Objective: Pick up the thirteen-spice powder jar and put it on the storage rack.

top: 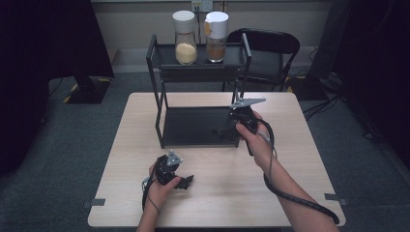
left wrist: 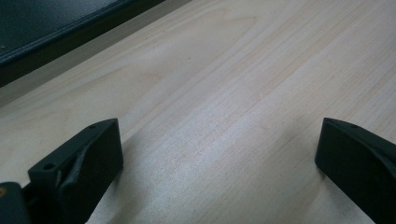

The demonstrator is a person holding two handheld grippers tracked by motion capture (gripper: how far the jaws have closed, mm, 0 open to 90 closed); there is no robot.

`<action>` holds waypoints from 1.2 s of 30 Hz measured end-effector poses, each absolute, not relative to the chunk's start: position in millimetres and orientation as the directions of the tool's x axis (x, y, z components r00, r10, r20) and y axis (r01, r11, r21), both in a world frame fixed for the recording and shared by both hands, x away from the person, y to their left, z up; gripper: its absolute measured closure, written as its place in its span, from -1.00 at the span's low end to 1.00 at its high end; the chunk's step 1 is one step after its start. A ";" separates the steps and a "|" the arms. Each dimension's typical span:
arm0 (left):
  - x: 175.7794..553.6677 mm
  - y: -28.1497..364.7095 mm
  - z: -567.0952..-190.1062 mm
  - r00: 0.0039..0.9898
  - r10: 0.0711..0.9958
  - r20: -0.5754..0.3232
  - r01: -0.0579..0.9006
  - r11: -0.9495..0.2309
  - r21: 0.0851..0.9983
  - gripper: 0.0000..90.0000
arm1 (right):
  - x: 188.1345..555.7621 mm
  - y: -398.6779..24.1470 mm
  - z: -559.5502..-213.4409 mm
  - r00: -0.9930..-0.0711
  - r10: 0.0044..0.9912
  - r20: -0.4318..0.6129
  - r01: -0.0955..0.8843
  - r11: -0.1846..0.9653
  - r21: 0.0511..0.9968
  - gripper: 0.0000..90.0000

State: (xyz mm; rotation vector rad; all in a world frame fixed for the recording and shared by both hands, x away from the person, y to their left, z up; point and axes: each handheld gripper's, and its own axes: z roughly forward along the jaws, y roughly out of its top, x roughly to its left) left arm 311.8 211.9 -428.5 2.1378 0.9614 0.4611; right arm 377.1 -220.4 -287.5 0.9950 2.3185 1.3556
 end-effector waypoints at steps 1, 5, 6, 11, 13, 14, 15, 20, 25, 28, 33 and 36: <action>311.8 211.9 -428.5 0.655 0.755 0.023 0.491 -0.449 0.746 -1.00 | 376.8 -221.8 -290.4 -0.725 0.681 0.103 0.425 0.326 0.844 -0.93; 311.4 211.9 -428.6 0.655 0.755 0.023 0.491 -0.449 0.746 -1.00 | 372.7 -224.0 -299.3 -0.721 0.688 0.081 0.425 0.346 0.836 -0.92; 311.2 211.9 -428.8 0.654 0.756 0.022 0.492 -0.447 0.747 -1.00 | 371.7 -225.3 -302.1 -0.718 0.691 0.087 0.430 0.342 0.836 -0.92; 311.1 211.9 -428.7 0.654 0.756 0.023 0.491 -0.448 0.747 -1.00 | 368.4 -231.5 -315.8 -0.717 0.691 0.095 0.441 0.343 0.829 -0.92; 311.1 211.9 -428.7 0.654 0.756 0.023 0.491 -0.448 0.747 -1.00 | 367.8 -234.5 -321.4 -0.716 0.691 0.100 0.446 0.343 0.827 -0.92; 311.1 211.9 -428.7 0.654 0.756 0.023 0.491 -0.448 0.747 -1.00 | 367.5 -236.2 -324.3 -0.713 0.693 0.109 0.452 0.336 0.826 -0.92; 311.1 211.9 -428.7 0.654 0.756 0.024 0.491 -0.448 0.747 -1.00 | 367.6 -237.6 -326.5 -0.714 0.692 0.111 0.454 0.336 0.825 -0.92; 311.1 211.9 -428.8 0.654 0.756 0.023 0.491 -0.448 0.747 -1.00 | 366.3 -244.7 -338.7 -0.706 0.697 0.127 0.472 0.329 0.818 -0.92; 311.0 211.9 -428.8 0.654 0.756 0.023 0.491 -0.448 0.747 -1.00 | 364.6 -252.2 -348.4 -0.700 0.700 0.142 0.480 0.314 0.819 -0.92; 311.0 211.9 -428.8 0.654 0.756 0.023 0.491 -0.448 0.747 -1.00 | 363.8 -256.6 -353.6 -0.693 0.704 0.154 0.490 0.304 0.817 -0.92; 311.1 212.0 -428.8 0.654 0.756 0.023 0.491 -0.448 0.747 -1.00 | 361.4 -262.8 -360.6 -0.682 0.713 0.163 0.503 0.296 0.812 -0.92; 311.1 211.9 -428.8 0.654 0.756 0.023 0.491 -0.448 0.747 -1.00 | 360.1 -266.5 -364.5 -0.680 0.714 0.165 0.505 0.295 0.811 -0.92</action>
